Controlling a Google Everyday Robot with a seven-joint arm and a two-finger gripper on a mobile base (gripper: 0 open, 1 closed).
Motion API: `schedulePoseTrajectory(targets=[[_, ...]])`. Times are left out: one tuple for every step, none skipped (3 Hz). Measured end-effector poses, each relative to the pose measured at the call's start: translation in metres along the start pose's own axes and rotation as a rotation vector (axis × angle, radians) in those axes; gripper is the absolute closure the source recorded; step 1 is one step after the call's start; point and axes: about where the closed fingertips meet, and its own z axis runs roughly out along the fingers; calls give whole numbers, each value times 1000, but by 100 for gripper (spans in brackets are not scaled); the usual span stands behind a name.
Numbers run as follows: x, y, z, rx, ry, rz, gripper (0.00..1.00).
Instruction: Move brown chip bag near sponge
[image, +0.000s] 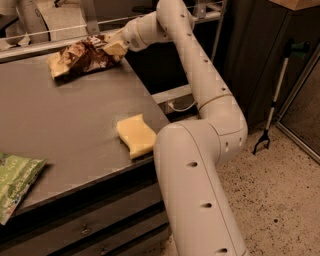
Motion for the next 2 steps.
schedulePoseTrajectory(targets=[[-8, -1, -13, 5, -11, -15, 100], [-31, 11, -28, -26, -47, -54, 100]])
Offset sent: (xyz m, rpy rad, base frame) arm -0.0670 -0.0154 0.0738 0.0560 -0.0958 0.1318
